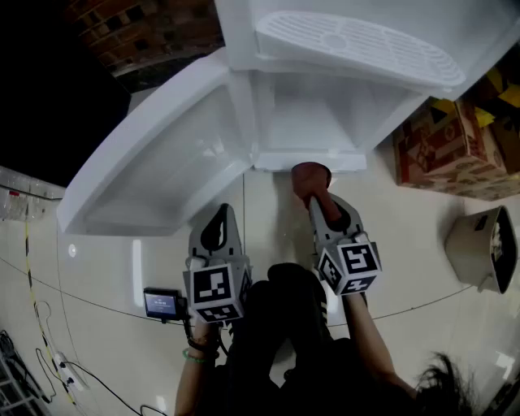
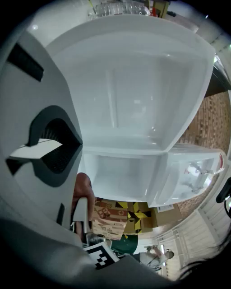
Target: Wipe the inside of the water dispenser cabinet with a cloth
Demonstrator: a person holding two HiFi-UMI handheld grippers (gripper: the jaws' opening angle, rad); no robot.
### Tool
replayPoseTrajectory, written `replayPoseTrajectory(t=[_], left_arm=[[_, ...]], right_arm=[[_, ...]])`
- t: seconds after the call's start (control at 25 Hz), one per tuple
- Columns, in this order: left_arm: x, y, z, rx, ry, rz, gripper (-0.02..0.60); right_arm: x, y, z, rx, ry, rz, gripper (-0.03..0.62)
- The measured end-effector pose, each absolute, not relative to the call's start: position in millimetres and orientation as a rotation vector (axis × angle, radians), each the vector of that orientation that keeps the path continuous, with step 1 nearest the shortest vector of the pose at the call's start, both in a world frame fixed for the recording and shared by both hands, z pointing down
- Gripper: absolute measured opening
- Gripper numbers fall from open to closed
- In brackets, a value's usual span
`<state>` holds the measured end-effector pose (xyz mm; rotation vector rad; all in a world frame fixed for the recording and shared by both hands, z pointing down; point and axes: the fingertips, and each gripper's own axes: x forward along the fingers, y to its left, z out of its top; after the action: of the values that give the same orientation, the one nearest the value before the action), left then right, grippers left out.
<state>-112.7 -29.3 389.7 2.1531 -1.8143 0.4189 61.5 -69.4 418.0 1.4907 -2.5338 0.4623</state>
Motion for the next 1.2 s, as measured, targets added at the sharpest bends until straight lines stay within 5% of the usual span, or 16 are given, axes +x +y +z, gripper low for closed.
replayPoseTrajectory(t=[0.64,1.2], left_arm=[[-146,2,380,2.024,-1.87,0.398,0.003],[-148,3,395,2.026,-1.84,0.419,0.003]], right_arm=[[16,-170,216,1.465,-2.872,-0.046,0.074],[-6,-176,390,1.275,-2.629,0.257,0.074]])
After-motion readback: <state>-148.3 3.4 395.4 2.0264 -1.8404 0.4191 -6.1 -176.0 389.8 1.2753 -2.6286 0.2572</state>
